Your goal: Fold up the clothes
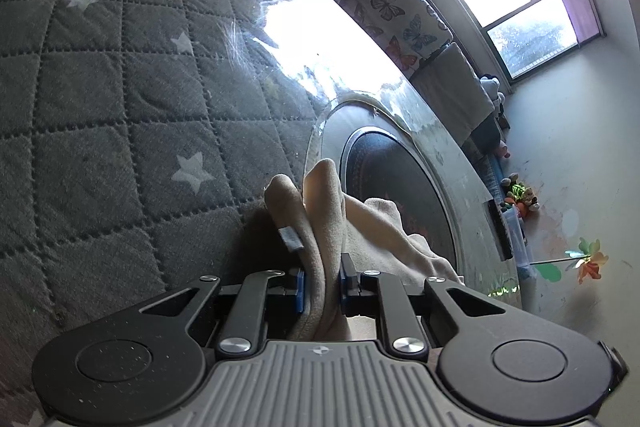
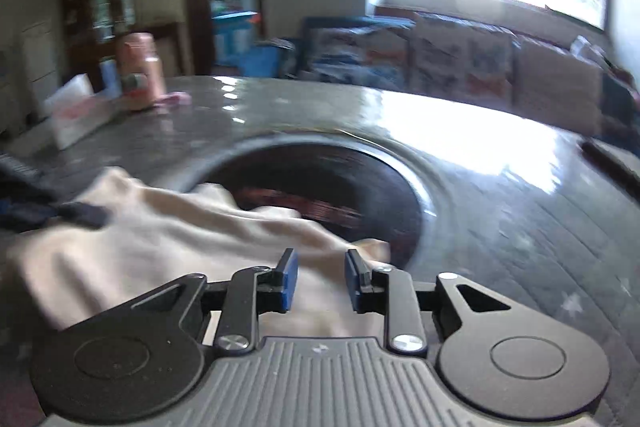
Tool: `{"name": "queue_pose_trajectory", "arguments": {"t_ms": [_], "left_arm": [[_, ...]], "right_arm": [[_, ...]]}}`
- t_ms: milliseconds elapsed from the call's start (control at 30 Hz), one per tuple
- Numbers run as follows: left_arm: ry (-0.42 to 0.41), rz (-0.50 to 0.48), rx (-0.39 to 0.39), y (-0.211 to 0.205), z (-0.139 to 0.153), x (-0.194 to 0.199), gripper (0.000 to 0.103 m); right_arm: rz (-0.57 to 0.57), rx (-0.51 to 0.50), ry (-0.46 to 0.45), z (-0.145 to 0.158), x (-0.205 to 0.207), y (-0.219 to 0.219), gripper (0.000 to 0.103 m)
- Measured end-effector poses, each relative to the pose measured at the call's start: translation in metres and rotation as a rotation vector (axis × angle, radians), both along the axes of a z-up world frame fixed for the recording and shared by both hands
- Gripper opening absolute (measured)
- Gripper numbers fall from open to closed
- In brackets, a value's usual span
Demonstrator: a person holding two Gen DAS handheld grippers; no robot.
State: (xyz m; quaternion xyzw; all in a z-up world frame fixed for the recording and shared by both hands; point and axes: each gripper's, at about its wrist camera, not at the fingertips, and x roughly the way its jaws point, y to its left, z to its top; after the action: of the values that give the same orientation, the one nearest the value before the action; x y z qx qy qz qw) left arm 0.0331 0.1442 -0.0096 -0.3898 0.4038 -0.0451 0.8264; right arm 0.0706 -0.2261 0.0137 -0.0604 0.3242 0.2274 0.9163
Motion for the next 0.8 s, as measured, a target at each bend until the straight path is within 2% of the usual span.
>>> {"name": "queue_pose_trajectory", "arguments": {"t_ms": [167, 400, 433, 467, 567, 800], "left_arm": [[-0.004, -0.006, 0.014, -0.003, 0.001, 0.002, 0.017], [-0.015, -0.014, 0.032, -0.006, 0.000, 0.005, 0.017], [-0.017, -0.015, 0.036, -0.006, 0.000, 0.005, 0.017], [-0.021, -0.016, 0.042, -0.007, 0.000, 0.005, 0.017], [-0.031, -0.020, 0.060, -0.008, 0.000, 0.005, 0.017], [-0.080, -0.008, 0.069, 0.002, 0.012, -0.008, 0.016]], "right_arm": [[-0.052, 0.049, 0.072, -0.020, 0.022, -0.021, 0.032], [-0.067, 0.105, 0.083, -0.027, 0.023, -0.031, 0.031], [-0.059, 0.102, 0.085, -0.025, 0.021, -0.029, 0.030], [-0.054, 0.110, 0.095, -0.024, 0.021, -0.029, 0.022], [-0.050, 0.121, 0.106, -0.021, 0.019, -0.025, 0.011], [-0.013, 0.146, 0.062, 0.006, 0.009, -0.011, 0.008]]}}
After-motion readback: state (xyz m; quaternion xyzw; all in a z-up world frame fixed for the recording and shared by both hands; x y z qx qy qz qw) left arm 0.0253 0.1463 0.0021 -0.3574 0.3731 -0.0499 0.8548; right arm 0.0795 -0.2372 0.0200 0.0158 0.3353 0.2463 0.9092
